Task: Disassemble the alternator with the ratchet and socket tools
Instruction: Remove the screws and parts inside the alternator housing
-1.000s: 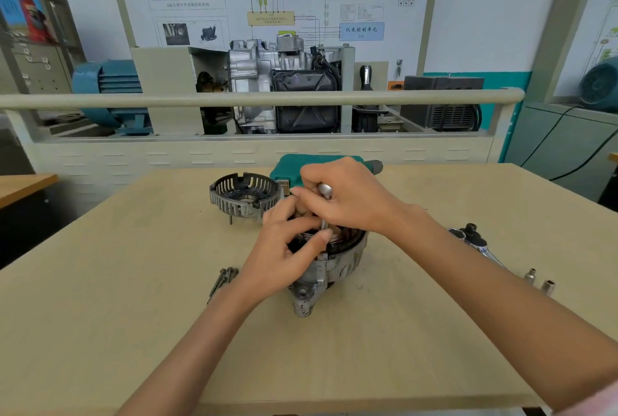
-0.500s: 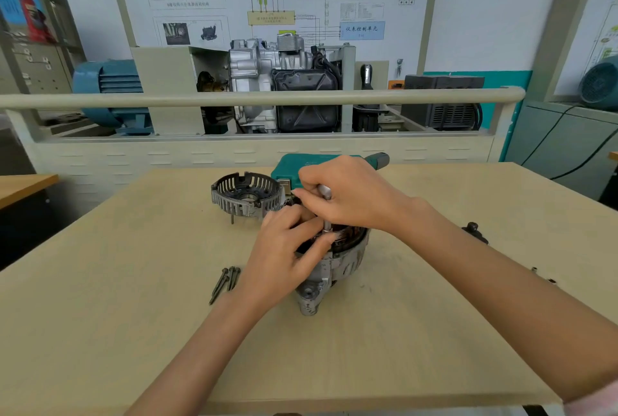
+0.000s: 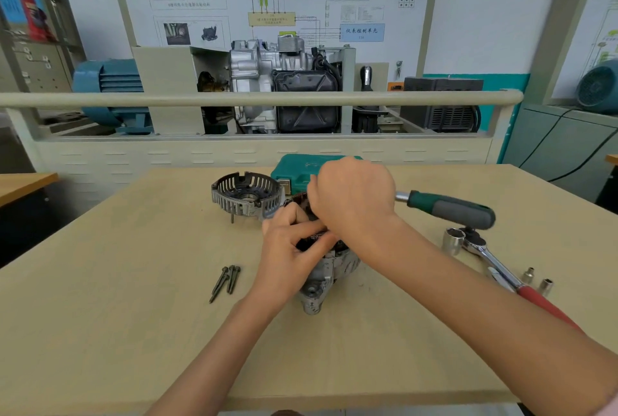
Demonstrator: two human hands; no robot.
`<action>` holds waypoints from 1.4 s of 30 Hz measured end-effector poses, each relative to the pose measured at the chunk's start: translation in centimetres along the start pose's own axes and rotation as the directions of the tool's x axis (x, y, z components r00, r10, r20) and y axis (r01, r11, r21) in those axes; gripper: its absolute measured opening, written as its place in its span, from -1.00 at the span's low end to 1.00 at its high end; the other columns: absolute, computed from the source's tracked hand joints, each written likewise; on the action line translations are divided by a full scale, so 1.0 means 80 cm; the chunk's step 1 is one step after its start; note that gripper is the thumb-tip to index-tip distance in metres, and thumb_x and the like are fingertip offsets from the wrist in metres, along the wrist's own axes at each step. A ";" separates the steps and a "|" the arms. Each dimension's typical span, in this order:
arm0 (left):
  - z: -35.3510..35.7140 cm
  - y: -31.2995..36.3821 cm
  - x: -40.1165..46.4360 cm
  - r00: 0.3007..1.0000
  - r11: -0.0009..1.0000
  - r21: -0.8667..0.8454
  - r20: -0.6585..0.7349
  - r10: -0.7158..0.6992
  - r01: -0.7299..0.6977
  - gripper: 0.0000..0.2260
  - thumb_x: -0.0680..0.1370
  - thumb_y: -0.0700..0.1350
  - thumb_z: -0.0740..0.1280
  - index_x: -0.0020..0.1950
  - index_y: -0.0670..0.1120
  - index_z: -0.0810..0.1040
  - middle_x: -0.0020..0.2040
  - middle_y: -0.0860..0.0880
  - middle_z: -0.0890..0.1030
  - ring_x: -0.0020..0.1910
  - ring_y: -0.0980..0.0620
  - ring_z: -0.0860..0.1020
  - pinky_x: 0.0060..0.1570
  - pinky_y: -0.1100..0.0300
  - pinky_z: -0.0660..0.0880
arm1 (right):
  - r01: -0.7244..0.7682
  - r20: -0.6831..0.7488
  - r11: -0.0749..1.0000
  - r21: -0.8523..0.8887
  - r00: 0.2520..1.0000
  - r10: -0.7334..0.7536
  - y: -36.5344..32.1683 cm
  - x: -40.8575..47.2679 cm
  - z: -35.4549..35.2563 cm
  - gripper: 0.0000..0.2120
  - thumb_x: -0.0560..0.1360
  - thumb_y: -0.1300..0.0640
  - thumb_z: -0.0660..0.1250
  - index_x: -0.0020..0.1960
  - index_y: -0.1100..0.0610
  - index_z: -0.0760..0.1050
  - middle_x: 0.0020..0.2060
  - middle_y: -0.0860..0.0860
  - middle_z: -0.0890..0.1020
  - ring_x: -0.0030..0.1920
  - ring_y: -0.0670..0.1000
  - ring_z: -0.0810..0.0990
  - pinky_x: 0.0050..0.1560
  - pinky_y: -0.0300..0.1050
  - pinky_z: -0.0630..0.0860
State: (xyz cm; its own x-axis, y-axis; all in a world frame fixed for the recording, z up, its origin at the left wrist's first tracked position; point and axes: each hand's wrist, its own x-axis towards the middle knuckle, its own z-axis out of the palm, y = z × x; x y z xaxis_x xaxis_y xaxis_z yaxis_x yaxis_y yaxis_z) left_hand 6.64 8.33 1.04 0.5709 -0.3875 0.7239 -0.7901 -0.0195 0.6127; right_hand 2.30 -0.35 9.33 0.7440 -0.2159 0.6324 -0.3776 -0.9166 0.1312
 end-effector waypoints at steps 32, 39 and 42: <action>-0.013 0.007 -0.005 0.981 0.990 -0.081 0.163 -0.104 0.118 -0.81 0.44 0.06 0.34 -0.01 0.05 0.64 -0.16 -0.10 0.46 -0.09 0.12 0.43 0.03 0.28 0.37 | 0.355 -0.097 0.883 0.305 0.935 -0.342 0.022 0.007 -0.001 -0.61 0.55 -0.02 0.16 -0.41 0.06 0.21 -0.46 -0.04 0.45 -0.40 0.01 0.36 -0.46 -0.14 0.09; -0.006 0.008 -0.003 0.991 0.983 -0.143 0.077 -0.107 0.117 -0.76 0.38 -0.01 0.39 0.00 -0.04 0.65 -0.29 0.06 0.36 -0.23 0.28 0.37 -0.12 0.46 0.31 | 0.334 -0.072 0.880 0.336 0.941 -0.330 0.022 0.002 -0.004 -0.62 0.55 -0.01 0.16 -0.41 0.04 0.20 -0.50 -0.09 0.33 -0.41 0.01 0.35 -0.38 -0.13 0.18; -0.002 0.007 -0.004 0.992 0.982 -0.145 0.038 -0.120 0.124 -0.83 0.39 -0.13 0.45 -0.02 -0.04 0.66 -0.32 0.06 0.37 -0.25 0.28 0.37 -0.13 0.46 0.31 | 0.151 -0.045 0.981 0.117 0.988 -0.147 0.010 -0.001 0.001 -0.64 0.56 0.03 0.11 -0.38 0.11 0.23 -0.50 -0.05 0.23 -0.47 0.02 0.30 -0.45 -0.16 0.12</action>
State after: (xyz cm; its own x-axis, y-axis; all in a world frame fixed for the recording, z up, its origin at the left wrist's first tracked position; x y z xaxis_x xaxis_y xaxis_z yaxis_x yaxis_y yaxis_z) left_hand 6.06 8.60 1.22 0.6528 -0.4172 0.6324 -0.6720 0.0664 0.7375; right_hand 1.98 -1.10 9.37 0.7657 -0.0634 0.6401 -0.1932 -0.9718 0.1350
